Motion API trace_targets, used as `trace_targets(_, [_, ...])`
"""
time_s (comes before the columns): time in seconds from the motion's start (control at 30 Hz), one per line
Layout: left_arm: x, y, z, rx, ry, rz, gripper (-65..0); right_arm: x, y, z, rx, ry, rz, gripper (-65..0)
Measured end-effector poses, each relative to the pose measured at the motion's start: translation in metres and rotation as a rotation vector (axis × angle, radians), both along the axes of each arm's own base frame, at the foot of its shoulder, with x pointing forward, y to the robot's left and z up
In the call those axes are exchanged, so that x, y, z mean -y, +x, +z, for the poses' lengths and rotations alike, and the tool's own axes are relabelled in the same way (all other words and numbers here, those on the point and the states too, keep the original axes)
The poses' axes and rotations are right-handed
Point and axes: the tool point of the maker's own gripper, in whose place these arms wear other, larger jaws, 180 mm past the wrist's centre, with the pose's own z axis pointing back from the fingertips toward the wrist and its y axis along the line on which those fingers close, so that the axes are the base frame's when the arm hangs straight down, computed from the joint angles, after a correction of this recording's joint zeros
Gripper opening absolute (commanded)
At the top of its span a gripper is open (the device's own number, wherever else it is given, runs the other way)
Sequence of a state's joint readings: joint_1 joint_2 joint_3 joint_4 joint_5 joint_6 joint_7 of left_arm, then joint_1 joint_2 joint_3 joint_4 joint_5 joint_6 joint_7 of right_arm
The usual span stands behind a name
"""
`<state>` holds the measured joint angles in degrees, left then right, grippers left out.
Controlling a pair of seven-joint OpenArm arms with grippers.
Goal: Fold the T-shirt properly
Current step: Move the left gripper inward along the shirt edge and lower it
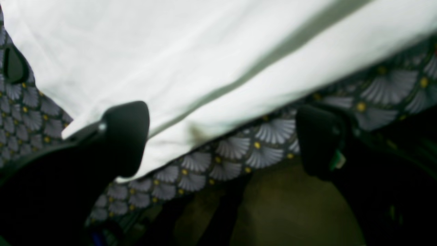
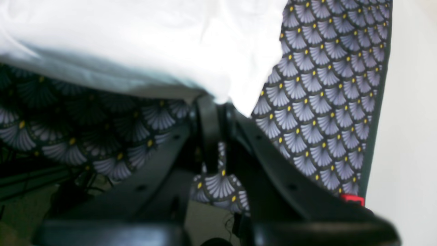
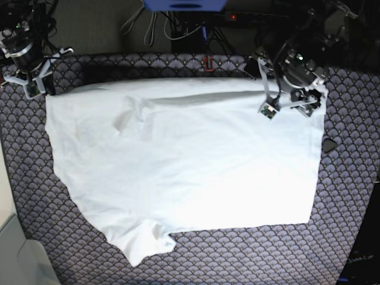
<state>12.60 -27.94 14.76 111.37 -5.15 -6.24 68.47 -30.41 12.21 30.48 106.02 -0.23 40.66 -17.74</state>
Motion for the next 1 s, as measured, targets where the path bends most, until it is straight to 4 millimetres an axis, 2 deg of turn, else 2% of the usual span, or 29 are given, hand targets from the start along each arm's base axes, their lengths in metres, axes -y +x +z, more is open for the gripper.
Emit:
trace_targets(0.03, [0.002, 0.003, 0.001, 0.006, -0.007, -0.005, -2.0, 0.000, 0.000, 0.000, -0.001, 0.000, 0.000, -65.0])
trace_targets(0.07, [0.005, 0.006, 0.003, 0.015, -0.012, -0.011, -6.5, 0.000, 0.000, 0.000, 0.000, 0.000, 0.000, -65.0])
trace_targets(0.13, [0.007, 0.008, 0.004, 0.029, -0.022, -0.017, -20.2, 0.000, 0.000, 0.000, 0.000, 0.000, 0.000, -65.0])
trace_targets(0.27, [0.006, 0.007, 0.004, 0.017, -0.017, -0.003, -59.7, 0.000, 0.000, 0.000, 0.001, 0.000, 0.000, -65.0])
trace_targets(0.3, [0.005, 0.011, 0.006, 0.029, -0.012, -0.003, -65.0, 0.000, 0.000, 0.000, 0.001, 0.000, 0.000, -65.0])
trace_targets(0.33, [0.004, 0.014, 0.008, 0.038, -0.010, -0.003, -65.0, 0.000, 0.000, 0.000, 0.001, 0.000, 0.000, -65.0])
trace_targets(0.4, [0.004, 0.017, 0.009, 0.045, -0.006, -0.004, -60.9, 0.000, 0.000, 0.000, 0.001, 0.000, 0.000, -65.0])
trace_targets(0.5, [0.003, 0.013, 0.006, 0.029, -0.003, -0.008, -64.8, 0.000, 0.000, 0.000, 0.000, 0.000, 0.000, -65.0])
trace_targets(0.6, [0.004, 0.013, 0.006, 0.030, -0.002, -0.012, -64.1, 0.000, 0.000, 0.000, 0.000, 0.000, 0.000, -65.0])
trace_targets(0.77, [0.026, -0.005, -0.006, -0.029, 0.036, -0.178, -64.1, 0.000, 0.000, 0.000, 0.001, 0.000, 0.000, -65.0])
trace_targets(0.87, [0.037, -0.005, -0.005, -0.027, 0.029, -0.223, -64.1, 0.000, 0.000, 0.000, 0.000, 0.000, -0.001, -65.0])
trace_targets(1.0, [0.024, 0.001, -0.009, -0.060, 0.085, -0.198, -64.1, 0.000, 0.000, 0.000, -0.001, -0.001, 0.000, -65.0])
